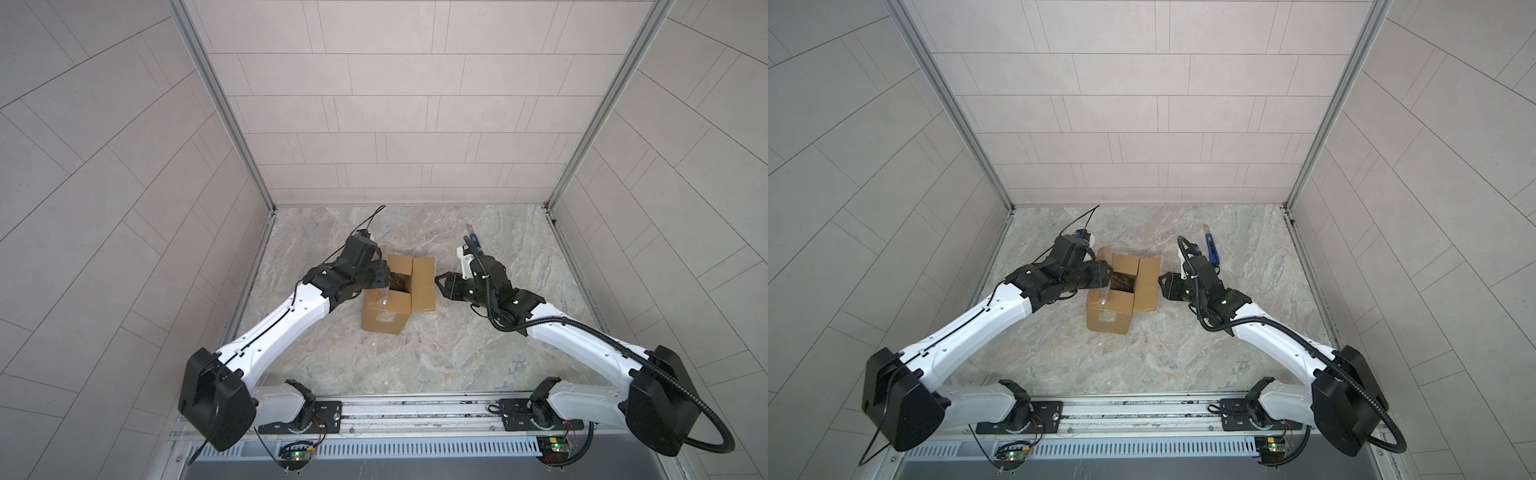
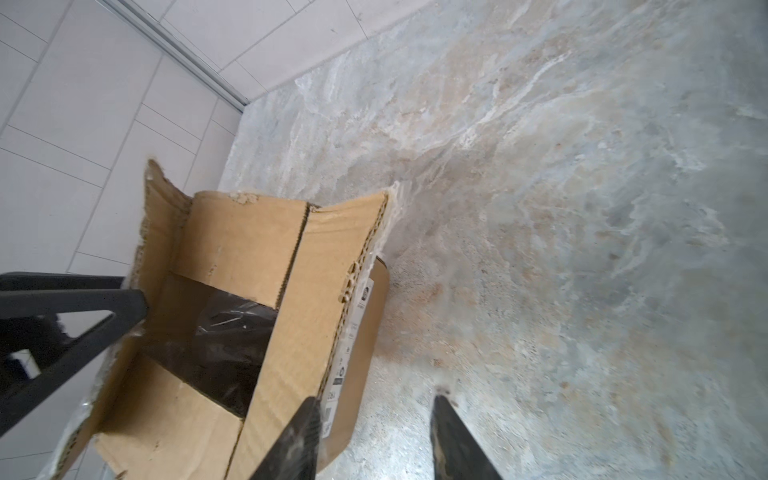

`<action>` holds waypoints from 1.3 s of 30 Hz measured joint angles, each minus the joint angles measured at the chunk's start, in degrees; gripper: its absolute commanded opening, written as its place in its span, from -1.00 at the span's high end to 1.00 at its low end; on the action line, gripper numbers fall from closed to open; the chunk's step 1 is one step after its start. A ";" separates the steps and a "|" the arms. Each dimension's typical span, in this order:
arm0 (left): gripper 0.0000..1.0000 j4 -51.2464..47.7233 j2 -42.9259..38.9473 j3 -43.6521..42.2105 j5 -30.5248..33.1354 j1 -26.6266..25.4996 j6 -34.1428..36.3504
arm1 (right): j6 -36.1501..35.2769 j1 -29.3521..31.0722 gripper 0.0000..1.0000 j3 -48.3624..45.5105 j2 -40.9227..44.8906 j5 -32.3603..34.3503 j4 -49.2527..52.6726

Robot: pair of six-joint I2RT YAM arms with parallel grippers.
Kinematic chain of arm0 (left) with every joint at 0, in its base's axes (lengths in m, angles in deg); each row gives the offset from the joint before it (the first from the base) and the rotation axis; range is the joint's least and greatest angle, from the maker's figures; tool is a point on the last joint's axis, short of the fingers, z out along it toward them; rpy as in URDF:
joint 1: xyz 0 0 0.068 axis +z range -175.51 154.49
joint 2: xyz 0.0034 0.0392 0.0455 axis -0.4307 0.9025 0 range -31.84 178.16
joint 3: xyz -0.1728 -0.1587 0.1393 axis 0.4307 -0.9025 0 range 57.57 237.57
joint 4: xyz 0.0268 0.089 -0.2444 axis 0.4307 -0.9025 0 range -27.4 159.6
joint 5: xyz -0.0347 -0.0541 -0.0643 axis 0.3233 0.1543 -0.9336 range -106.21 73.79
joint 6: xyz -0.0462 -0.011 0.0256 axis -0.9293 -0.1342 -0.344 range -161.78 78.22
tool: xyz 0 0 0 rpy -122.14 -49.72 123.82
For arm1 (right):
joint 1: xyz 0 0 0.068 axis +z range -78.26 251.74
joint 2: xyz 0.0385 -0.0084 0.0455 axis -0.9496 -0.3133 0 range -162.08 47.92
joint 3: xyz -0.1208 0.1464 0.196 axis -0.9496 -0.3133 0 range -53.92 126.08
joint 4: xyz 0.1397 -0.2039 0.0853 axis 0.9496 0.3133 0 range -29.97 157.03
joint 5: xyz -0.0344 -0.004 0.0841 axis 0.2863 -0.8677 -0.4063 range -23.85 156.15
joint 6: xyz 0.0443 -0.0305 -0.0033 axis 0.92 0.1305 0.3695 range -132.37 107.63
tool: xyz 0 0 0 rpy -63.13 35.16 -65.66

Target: Unpack the express box

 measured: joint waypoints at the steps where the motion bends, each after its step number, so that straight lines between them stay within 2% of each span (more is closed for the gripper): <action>1: 0.34 1.09 -0.26 -0.59 -0.72 0.39 -0.20 | 0.52 -0.09 0.07 0.00 0.00 -0.42 -0.79; 6: 0.31 8.07 -0.72 -1.38 -5.60 0.63 -1.95 | 2.95 0.04 0.06 0.37 0.59 -3.13 -3.54; 10: 0.22 10.78 -0.72 -1.42 -7.98 0.26 -2.29 | 3.26 0.70 0.06 3.48 0.59 -3.08 -0.35; 11: 0.12 11.04 -0.72 -1.42 -8.15 0.22 -2.36 | 3.08 0.94 0.06 4.92 0.59 -2.49 1.22; 15: -0.54 9.57 -0.72 -1.16 -6.62 0.22 -1.84 | 1.18 2.89 0.06 10.67 0.61 1.60 7.67; 18: -0.76 3.85 -0.63 1.25 -3.04 -0.24 -1.03 | -0.26 4.24 0.05 13.51 0.70 4.48 10.97; 24: -0.81 -7.80 2.51 11.52 9.97 -5.62 1.77 | -1.97 5.99 0.05 15.15 0.74 7.78 14.67; 29: -0.79 -15.63 8.57 17.44 20.68 -10.34 3.96 | -2.75 6.21 0.05 15.13 0.81 9.05 16.35; 35: -0.76 -23.04 15.21 20.20 29.92 -13.11 4.72 | -3.39 6.23 0.04 15.02 2.64 9.92 17.33; 39: -0.64 -26.23 18.45 22.93 33.62 -13.92 5.14 | -3.65 6.23 0.04 15.02 4.02 10.49 17.40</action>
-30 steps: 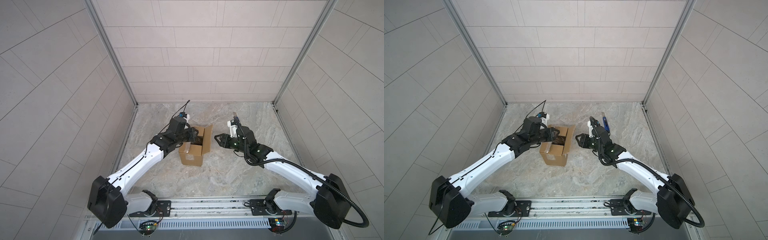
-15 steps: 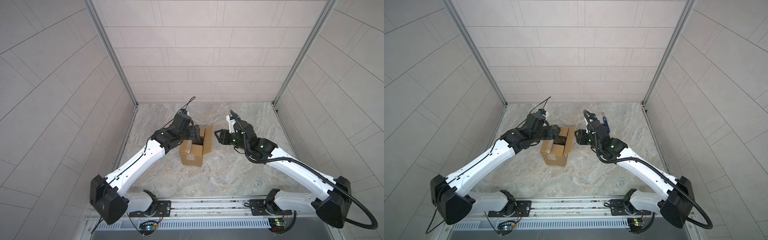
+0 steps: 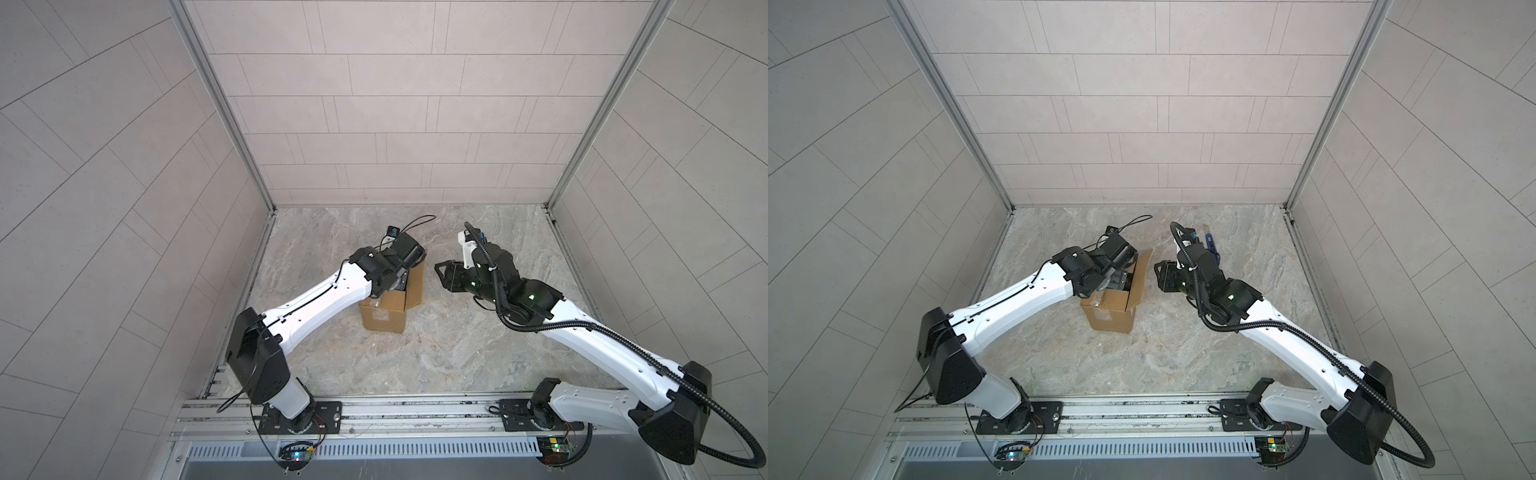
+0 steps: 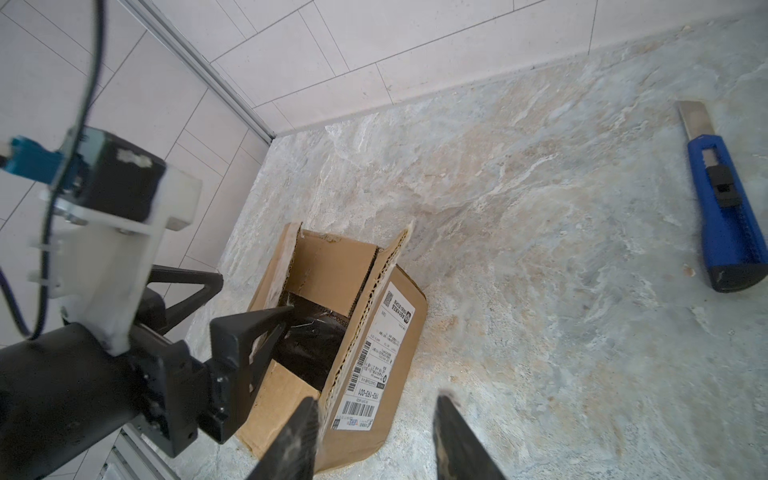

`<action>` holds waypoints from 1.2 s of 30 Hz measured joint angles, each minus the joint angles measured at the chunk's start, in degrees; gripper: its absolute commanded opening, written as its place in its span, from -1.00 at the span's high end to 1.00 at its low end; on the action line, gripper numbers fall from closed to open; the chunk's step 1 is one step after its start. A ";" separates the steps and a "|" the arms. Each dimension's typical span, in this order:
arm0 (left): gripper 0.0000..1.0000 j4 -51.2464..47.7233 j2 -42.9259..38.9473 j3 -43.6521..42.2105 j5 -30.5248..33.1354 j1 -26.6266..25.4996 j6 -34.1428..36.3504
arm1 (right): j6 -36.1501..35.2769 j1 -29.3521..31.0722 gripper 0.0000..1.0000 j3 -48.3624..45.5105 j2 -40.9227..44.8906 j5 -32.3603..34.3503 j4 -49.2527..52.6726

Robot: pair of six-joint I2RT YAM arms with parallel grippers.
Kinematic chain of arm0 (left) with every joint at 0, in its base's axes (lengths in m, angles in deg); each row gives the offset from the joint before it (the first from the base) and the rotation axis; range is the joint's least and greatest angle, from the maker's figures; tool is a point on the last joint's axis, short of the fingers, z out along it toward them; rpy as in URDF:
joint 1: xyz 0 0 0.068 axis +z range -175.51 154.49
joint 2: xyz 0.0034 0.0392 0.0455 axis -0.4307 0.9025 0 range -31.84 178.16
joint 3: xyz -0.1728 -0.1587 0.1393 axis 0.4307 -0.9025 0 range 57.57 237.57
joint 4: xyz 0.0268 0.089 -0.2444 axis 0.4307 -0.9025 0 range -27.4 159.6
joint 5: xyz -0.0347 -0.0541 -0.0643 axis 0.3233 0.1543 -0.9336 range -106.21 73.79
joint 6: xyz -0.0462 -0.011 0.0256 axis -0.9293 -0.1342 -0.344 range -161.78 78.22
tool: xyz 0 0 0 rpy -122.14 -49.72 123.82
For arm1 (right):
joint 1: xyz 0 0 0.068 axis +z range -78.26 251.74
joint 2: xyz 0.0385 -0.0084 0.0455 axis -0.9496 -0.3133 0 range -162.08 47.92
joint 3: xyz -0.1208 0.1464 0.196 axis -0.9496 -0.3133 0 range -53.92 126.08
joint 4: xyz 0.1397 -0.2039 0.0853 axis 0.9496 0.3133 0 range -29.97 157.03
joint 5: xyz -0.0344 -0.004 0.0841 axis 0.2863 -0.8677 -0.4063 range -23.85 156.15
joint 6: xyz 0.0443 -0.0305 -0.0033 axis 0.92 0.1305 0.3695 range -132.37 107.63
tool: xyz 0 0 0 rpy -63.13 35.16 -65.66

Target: Unpack the express box

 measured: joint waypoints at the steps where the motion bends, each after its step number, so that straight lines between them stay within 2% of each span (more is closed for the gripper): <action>1: -0.64 -0.59 0.79 0.66 0.68 -0.17 0.11 | -0.09 0.00 0.04 0.00 0.17 0.09 0.00; 8: -0.50 -3.30 3.67 1.73 3.98 -0.28 0.26 | -0.17 0.00 0.04 0.00 0.37 0.13 0.04; 16: -0.44 -5.14 4.37 2.08 6.10 -0.26 0.33 | -0.17 0.00 0.04 -0.07 0.42 0.13 0.02; 19: -0.25 -5.33 4.81 2.08 6.05 -0.24 0.44 | -0.17 0.00 0.04 -0.55 0.70 0.13 -0.02; 24: 0.17 -5.27 4.96 2.08 5.35 0.24 1.01 | -0.17 0.00 0.04 -1.09 1.22 0.15 0.20; 31: 0.89 -3.63 2.91 1.55 2.86 1.70 2.01 | -0.17 0.00 0.03 -1.49 2.16 0.26 0.22; 33: 1.00 -2.54 0.20 0.44 1.90 2.86 2.34 | -0.17 0.00 0.04 -1.49 2.29 0.31 0.24; 36: 1.00 1.01 -4.46 -2.60 -2.45 5.29 2.25 | -0.37 0.00 0.04 -1.31 2.34 0.42 0.68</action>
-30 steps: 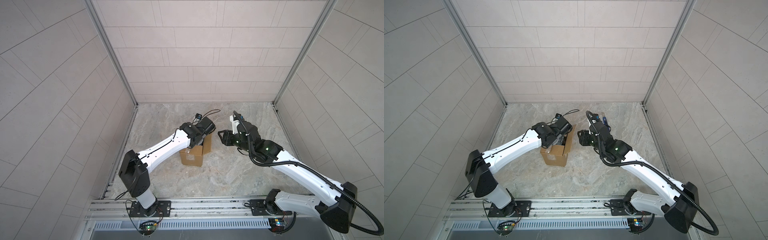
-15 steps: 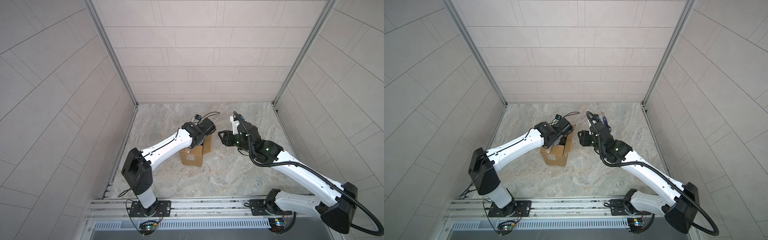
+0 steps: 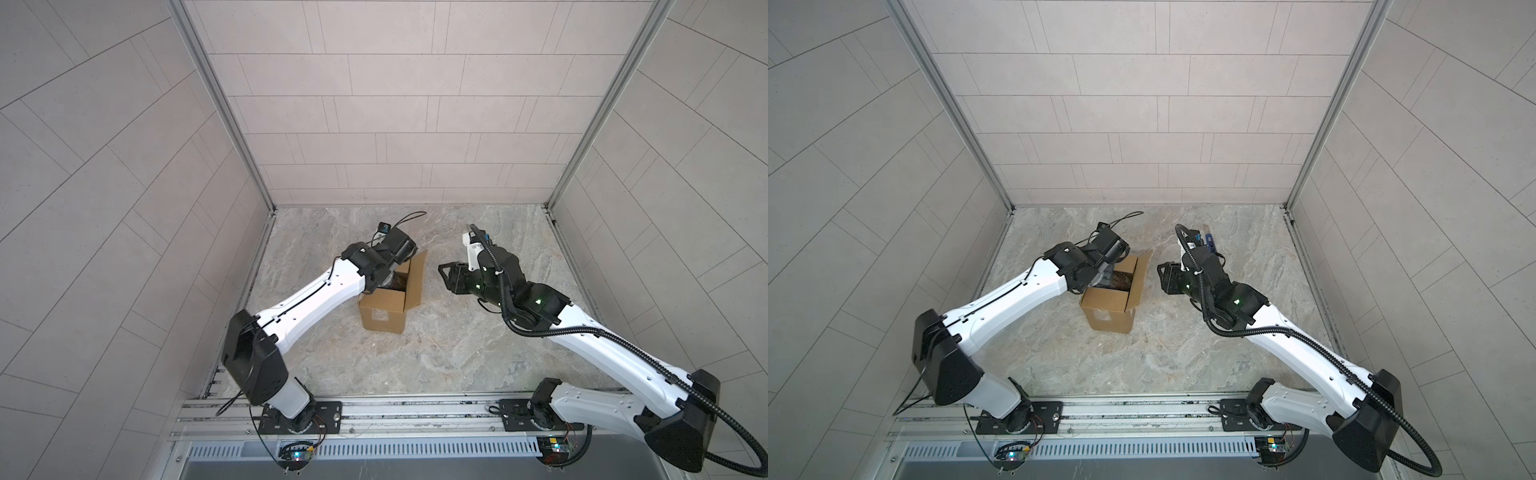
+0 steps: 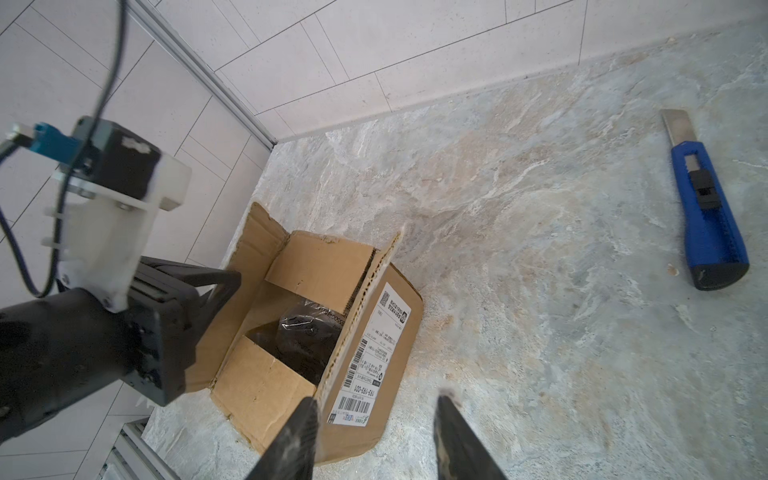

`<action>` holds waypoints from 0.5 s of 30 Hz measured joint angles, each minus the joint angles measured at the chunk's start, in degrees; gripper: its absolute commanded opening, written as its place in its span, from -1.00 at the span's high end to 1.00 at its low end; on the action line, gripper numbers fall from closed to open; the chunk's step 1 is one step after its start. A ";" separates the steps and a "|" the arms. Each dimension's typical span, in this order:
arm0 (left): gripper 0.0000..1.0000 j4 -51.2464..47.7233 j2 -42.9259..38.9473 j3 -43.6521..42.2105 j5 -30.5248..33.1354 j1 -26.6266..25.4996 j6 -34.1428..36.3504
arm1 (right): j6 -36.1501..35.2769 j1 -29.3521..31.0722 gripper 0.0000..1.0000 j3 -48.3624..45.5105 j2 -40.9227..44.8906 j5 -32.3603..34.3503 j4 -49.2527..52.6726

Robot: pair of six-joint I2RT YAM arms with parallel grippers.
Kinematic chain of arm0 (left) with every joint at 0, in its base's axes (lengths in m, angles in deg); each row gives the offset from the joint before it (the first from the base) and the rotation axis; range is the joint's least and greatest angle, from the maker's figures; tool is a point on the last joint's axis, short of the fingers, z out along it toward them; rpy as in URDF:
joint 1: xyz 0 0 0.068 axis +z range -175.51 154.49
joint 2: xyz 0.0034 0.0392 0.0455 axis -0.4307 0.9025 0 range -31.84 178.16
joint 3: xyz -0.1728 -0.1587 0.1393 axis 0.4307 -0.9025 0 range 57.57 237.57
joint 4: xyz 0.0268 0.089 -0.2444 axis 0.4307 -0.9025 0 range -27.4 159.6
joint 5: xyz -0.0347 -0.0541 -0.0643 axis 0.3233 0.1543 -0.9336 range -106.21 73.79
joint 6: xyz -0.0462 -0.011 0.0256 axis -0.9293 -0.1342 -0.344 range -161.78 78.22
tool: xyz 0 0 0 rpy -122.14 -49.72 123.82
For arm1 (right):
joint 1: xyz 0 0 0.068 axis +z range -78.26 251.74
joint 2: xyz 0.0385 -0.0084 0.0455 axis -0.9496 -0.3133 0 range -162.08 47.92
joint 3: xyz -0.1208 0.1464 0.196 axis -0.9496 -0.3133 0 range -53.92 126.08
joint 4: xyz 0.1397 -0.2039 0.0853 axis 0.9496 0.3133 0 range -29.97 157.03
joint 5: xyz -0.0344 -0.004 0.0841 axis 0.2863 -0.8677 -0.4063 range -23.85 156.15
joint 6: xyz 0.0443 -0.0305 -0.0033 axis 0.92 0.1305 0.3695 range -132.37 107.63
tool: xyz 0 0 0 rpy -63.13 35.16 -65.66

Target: Unpack the express box

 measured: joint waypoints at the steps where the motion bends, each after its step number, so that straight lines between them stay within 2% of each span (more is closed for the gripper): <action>1: 1.00 1.31 -1.46 -1.42 -1.53 0.83 -0.02 | -0.11 0.00 0.05 0.17 0.00 0.11 0.39; 6: 1.00 8.37 -8.41 -8.41 -8.31 4.33 -0.57 | -1.70 1.01 0.08 4.00 -0.37 1.25 3.04; 15: 1.00 22.25 -21.14 -21.35 -20.22 8.66 -3.04 | -6.60 10.67 0.09 18.49 -9.46 4.61 5.92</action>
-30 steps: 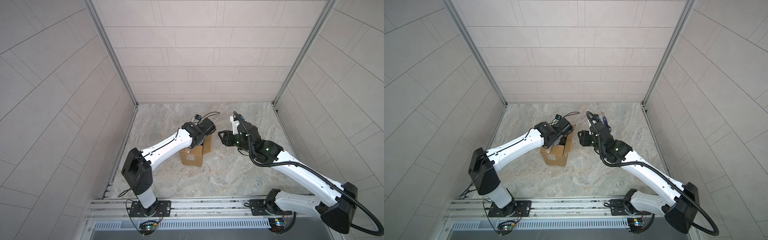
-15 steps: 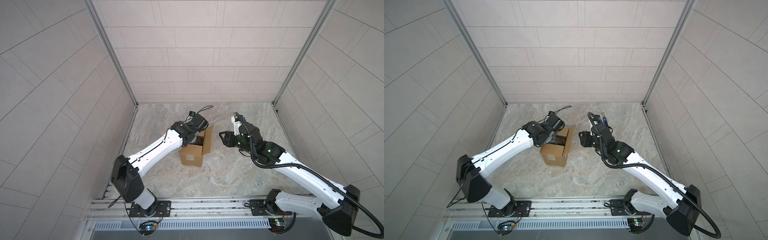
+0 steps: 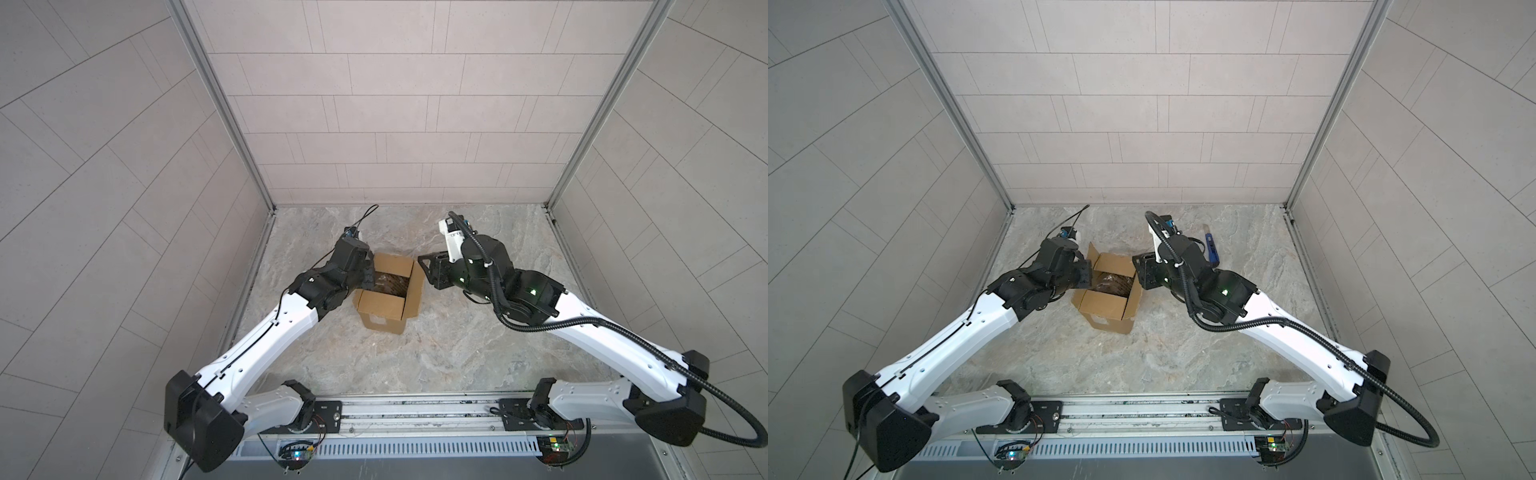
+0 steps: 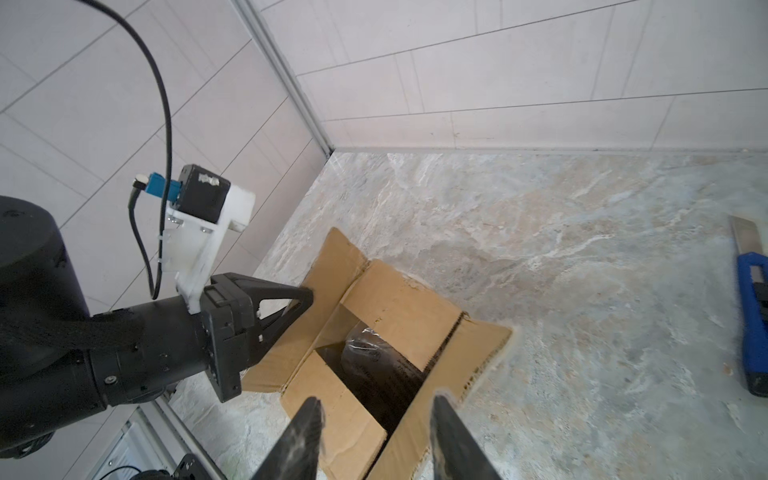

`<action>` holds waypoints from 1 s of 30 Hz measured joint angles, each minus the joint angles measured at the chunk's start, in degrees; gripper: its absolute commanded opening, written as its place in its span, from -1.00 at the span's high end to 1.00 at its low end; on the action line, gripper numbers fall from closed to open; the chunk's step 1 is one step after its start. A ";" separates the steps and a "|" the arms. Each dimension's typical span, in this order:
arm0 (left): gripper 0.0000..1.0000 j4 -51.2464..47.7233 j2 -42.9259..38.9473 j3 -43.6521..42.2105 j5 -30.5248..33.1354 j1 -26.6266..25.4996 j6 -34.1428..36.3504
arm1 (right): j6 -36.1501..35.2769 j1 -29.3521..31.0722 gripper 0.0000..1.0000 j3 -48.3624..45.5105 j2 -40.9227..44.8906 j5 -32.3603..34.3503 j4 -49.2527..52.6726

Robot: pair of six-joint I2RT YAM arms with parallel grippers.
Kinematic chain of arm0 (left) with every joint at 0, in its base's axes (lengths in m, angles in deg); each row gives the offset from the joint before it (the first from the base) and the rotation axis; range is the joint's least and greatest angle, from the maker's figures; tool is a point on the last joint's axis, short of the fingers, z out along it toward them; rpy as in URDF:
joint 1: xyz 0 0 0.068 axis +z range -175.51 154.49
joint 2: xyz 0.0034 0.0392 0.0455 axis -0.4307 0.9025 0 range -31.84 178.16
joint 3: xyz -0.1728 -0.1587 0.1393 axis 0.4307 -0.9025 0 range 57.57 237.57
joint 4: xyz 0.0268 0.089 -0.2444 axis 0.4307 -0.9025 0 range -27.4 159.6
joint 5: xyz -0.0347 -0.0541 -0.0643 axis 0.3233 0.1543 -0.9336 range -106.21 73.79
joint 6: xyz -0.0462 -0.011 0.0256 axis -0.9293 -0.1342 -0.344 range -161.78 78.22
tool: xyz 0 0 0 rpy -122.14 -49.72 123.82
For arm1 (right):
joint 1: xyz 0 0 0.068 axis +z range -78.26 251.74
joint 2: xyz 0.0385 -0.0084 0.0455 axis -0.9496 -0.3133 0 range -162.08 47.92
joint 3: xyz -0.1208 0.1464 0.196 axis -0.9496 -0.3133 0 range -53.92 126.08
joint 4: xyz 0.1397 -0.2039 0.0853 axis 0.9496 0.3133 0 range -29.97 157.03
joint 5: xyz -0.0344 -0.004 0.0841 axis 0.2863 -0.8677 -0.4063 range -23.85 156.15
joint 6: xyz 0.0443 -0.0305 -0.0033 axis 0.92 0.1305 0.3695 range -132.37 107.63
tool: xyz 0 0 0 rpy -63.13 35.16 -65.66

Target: Unpack the express box

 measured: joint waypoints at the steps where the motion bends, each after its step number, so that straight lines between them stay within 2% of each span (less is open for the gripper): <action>1: 1.00 1.62 -1.05 -1.33 -1.25 0.57 -0.57 | -0.44 0.85 0.09 1.46 -1.92 0.04 0.39; 5: 1.00 8.07 -4.55 -6.54 -6.19 3.04 -3.39 | -1.40 3.56 0.10 5.20 -9.31 0.26 2.49; 9: 1.00 13.75 -6.36 -10.62 -11.56 5.99 -6.95 | -1.33 4.90 0.10 4.13 -14.49 1.14 4.61; 17: 1.00 23.21 -6.67 -15.93 -19.87 8.85 -12.07 | -0.61 3.52 0.04 -1.90 -15.04 4.79 6.97; 20: 1.00 26.93 -6.64 -17.81 -22.38 9.20 -13.31 | -0.46 2.75 0.00 -1.68 -15.06 6.05 7.17; 25: 1.00 30.97 -6.56 -19.67 -25.24 9.33 -15.04 | 0.63 2.40 -0.19 1.79 -18.10 7.82 6.64; 30: 1.00 34.21 -6.54 -20.94 -26.99 9.33 -16.26 | 2.99 2.40 -0.21 1.44 -22.03 8.79 4.55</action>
